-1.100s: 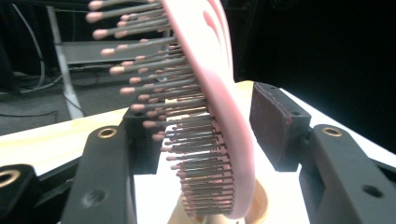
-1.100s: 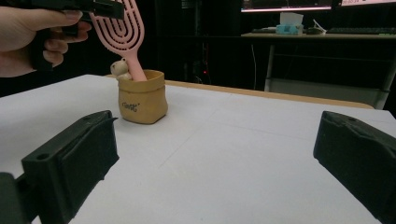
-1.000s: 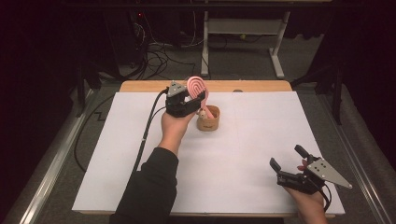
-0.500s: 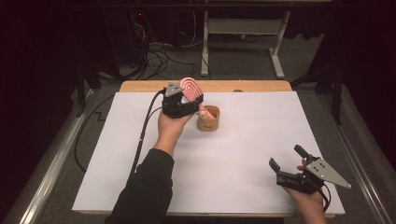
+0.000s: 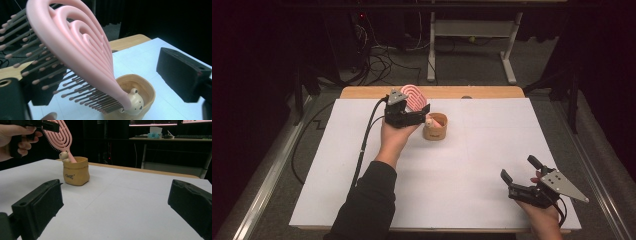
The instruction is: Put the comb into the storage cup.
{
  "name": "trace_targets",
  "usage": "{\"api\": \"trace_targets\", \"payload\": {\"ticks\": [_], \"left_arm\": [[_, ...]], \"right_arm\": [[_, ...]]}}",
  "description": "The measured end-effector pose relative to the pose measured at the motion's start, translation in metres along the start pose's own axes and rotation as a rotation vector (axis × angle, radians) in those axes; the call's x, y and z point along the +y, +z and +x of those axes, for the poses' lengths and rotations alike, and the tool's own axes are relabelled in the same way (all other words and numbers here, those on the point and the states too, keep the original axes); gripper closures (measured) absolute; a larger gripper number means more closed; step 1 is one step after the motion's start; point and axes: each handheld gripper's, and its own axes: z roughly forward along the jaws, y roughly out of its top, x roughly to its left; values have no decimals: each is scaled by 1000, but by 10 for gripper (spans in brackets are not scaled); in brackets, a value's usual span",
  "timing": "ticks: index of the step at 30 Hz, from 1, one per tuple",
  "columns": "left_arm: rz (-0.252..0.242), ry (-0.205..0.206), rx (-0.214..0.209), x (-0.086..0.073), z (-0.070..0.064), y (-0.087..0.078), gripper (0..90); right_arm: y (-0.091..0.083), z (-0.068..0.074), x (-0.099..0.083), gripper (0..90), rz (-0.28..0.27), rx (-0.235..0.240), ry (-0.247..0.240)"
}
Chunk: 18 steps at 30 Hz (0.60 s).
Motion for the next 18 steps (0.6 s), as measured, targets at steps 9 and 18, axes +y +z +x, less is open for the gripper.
{"api": "trace_targets", "payload": {"ticks": [9,18], "left_arm": [[10,-9,-7,0,3,-4,0],[12,-24,-16,-5,4,-15,0]], "right_arm": [[0,1,-1,3,2,2,5],[0,2,0,3,-1,2,3]]}}
